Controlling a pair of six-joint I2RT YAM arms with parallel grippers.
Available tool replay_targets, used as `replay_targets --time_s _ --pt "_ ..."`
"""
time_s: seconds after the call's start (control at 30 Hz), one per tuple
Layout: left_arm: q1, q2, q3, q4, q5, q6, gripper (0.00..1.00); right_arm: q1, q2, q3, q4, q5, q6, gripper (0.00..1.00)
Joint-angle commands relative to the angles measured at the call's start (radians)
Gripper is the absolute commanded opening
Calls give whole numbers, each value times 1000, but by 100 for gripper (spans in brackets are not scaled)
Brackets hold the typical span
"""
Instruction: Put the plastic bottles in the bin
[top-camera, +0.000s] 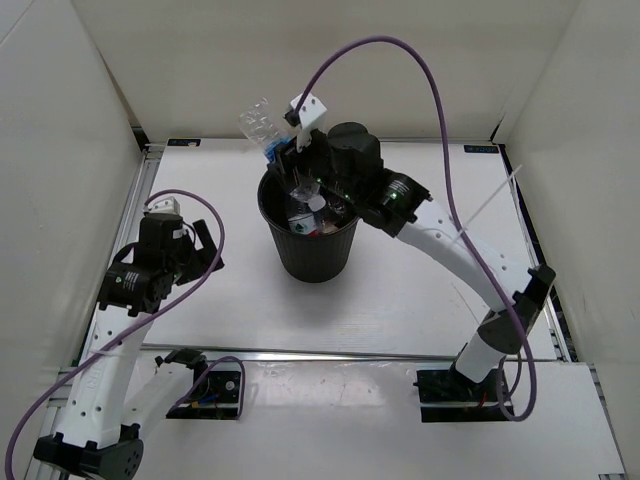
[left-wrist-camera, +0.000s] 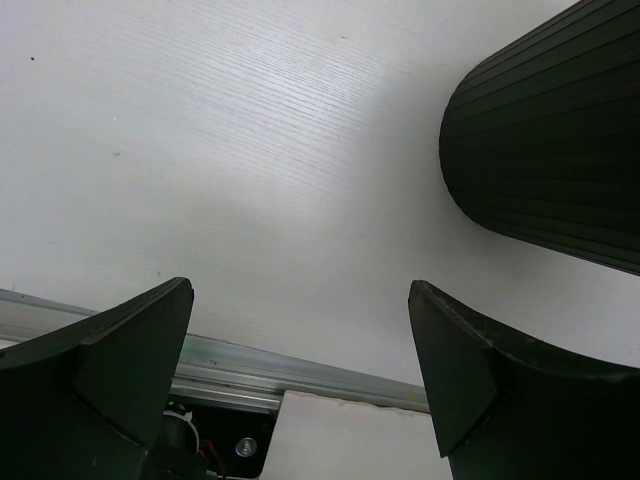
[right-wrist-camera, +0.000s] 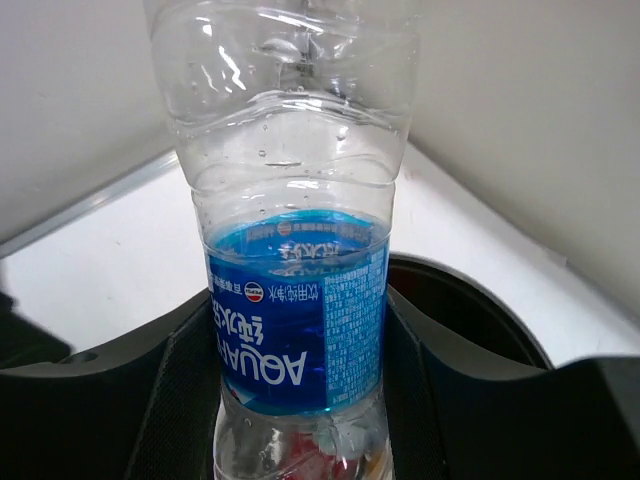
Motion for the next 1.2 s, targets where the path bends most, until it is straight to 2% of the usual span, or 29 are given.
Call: replay_targets --time_s 0.0,0.07,0.17,0.2,0.33,0.4,0.47,0.5,0.57,0.6,0.67,0.73,0.87,0.93,1.03,1.07,1.1,1.17 --pt "7 -26 0 1 -22 17 100 -54 -5 -49 105 -55 98 49" --pt "7 -36 0 1 -31 17 100 -89 -37 -107 148 -87 157 55" --pt "7 -36 0 -8 -31 17 100 -115 -74 -199 186 -119 233 68" --pt "7 -36 0 -8 -42 17 100 -115 -83 -215 195 -119 243 80" --pt "7 -36 0 -8 -52 17 100 -115 -140 -241 205 -41 255 100" --pt "7 -36 9 -18 -72 17 100 -115 -155 -231 157 9 255 100" --pt "7 -46 20 -18 -112 17 100 -115 -183 -197 102 139 272 100" --pt "7 -46 20 -18 -121 8 100 -115 -192 -156 15 213 307 100" --pt "7 -46 20 -18 -147 8 100 -186 -212 -106 -141 348 521 100" --pt "7 -56 2 -18 -157 8 100 -268 -224 -83 -345 364 610 100" --pt "7 -65 -25 -18 -186 -6 100 -373 -234 -63 -497 210 745 100" --pt "7 -75 -72 -18 -206 -43 100 -481 -275 -126 -592 24 758 100" --pt "7 -75 -98 -4 -236 -77 100 -620 -373 -337 -610 -156 758 100" --pt "7 -75 -114 15 -261 -77 100 -695 -413 -440 -578 -295 734 100" --pt "7 -53 -114 1 -380 -169 100 -769 -422 -471 -578 -401 708 100" --pt "7 -40 -114 1 -434 -246 100 -781 -422 -471 -590 -429 697 100" --pt "7 -40 -124 -16 -535 -284 100 -792 -413 -471 -602 -429 677 100" --pt "7 -27 -134 -34 -643 -363 100 -803 -399 -447 -645 -429 655 100"
